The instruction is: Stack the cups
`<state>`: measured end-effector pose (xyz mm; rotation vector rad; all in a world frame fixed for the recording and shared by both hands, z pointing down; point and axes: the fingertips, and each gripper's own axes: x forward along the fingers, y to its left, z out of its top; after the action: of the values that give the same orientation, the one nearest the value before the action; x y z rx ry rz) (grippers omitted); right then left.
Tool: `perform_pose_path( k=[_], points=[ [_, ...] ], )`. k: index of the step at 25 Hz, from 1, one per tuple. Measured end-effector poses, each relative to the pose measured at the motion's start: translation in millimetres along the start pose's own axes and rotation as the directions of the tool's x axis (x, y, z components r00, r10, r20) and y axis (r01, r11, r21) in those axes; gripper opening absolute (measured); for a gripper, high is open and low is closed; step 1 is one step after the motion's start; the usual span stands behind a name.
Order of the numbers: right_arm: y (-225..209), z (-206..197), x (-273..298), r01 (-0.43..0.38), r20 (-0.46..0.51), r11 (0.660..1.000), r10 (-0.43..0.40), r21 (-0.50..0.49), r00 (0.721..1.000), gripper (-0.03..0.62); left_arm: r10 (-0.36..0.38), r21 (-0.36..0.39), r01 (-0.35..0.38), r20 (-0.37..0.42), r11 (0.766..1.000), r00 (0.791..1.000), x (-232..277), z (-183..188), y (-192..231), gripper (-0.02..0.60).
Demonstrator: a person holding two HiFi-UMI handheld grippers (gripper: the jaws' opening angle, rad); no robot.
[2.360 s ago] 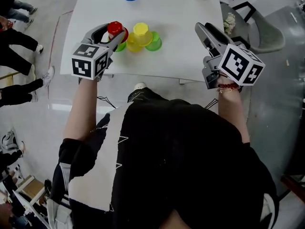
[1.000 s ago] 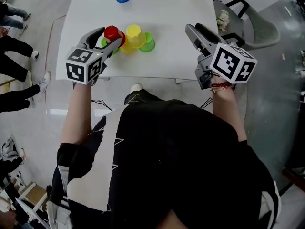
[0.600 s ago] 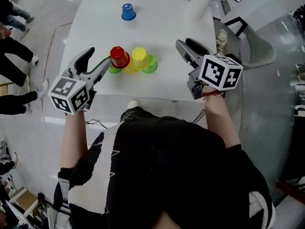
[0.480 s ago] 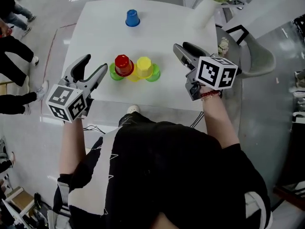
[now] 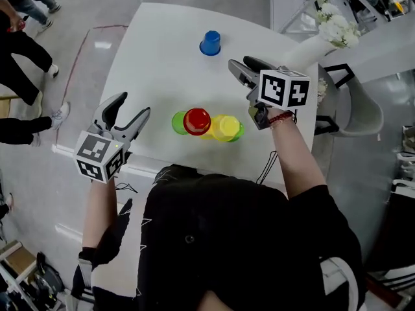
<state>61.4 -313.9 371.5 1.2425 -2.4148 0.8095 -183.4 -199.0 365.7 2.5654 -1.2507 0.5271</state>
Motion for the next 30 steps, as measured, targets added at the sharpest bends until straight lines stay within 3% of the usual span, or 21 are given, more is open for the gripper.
perform_pose_path(
  k=[6,15,25,30],
  points=[
    [-13.5,9.8,62.2,0.041,-0.084,0.997,-0.046,-0.067,0.995,0.229,-0.005,-0.08,0.004,-0.004,0.997,1.0,4.2,-14.1,37.0,0.304],
    [-28.0,11.2,123.3,0.086,-0.163,0.981,-0.116,-0.175,0.98,0.248,-0.011,-0.123,0.008,-0.021,0.992,1.0,13.0,-31.0,68.1,0.304],
    [-46.5,3.5,139.6,0.174,-0.22,0.954,-0.229,-0.243,0.948,0.223,-0.017,-0.147,0.016,-0.007,0.989,1.0,11.7,-36.4,74.2,0.304],
    [-48.7,3.8,141.1,0.184,-0.214,0.953,-0.238,-0.241,0.947,0.218,-0.019,-0.148,0.019,-0.001,0.989,1.0,12.2,-35.2,73.2,0.304]
  ],
)
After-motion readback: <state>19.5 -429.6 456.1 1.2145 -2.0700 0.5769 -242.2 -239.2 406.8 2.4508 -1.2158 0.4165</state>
